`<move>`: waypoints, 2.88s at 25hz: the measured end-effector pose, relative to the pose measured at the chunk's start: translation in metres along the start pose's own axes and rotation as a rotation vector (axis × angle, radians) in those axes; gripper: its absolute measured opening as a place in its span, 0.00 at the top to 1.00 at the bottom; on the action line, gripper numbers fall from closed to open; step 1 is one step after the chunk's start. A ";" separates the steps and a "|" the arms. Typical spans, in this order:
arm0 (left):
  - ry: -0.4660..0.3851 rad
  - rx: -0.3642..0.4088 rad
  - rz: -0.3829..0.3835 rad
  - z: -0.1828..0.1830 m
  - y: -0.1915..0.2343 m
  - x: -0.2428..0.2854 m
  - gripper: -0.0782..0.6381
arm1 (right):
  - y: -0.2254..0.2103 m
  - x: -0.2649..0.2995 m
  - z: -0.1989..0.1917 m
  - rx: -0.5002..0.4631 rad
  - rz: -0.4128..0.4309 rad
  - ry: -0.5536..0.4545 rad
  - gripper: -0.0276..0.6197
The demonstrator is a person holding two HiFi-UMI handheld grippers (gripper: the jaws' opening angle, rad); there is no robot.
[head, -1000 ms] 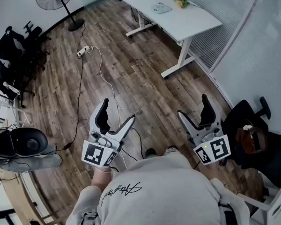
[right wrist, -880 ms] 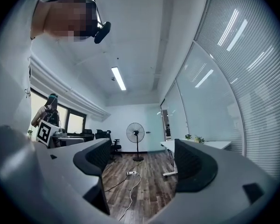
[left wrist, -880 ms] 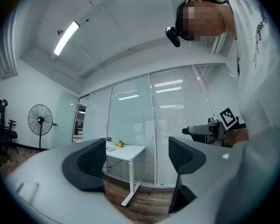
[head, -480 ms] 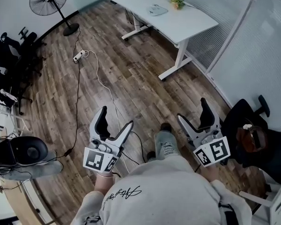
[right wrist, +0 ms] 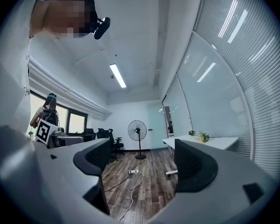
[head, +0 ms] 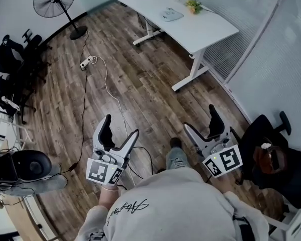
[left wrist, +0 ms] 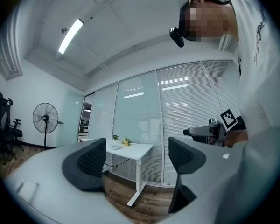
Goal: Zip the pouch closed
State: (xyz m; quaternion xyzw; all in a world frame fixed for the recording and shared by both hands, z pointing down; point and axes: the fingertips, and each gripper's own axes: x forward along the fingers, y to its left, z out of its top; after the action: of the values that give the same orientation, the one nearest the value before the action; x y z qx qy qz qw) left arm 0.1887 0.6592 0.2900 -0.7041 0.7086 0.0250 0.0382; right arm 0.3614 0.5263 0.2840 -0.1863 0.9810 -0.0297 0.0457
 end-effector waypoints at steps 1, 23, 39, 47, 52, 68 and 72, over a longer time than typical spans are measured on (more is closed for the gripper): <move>0.000 0.001 -0.004 0.000 0.001 0.009 0.33 | -0.008 0.004 0.000 0.002 -0.001 0.003 0.32; -0.048 0.016 -0.003 0.001 0.024 0.208 0.33 | -0.181 0.123 0.030 0.075 0.097 -0.045 0.33; -0.029 -0.015 -0.048 -0.009 0.020 0.237 0.33 | -0.195 0.131 0.018 0.065 0.110 -0.023 0.35; -0.001 -0.038 -0.080 -0.016 0.014 0.253 0.35 | -0.213 0.126 0.016 0.057 0.081 -0.013 0.35; -0.015 -0.031 -0.077 -0.014 0.008 0.263 0.37 | -0.233 0.130 0.013 0.103 0.071 -0.015 0.36; -0.008 -0.058 -0.064 -0.034 0.060 0.310 0.42 | -0.245 0.199 0.006 0.054 0.115 0.006 0.37; -0.032 -0.076 -0.078 -0.034 0.078 0.333 0.42 | -0.255 0.221 0.006 0.026 0.103 0.002 0.37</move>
State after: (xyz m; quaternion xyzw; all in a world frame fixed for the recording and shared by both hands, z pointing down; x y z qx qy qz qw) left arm 0.1080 0.3250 0.2924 -0.7315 0.6786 0.0619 0.0237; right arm 0.2496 0.2075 0.2803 -0.1349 0.9888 -0.0403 0.0488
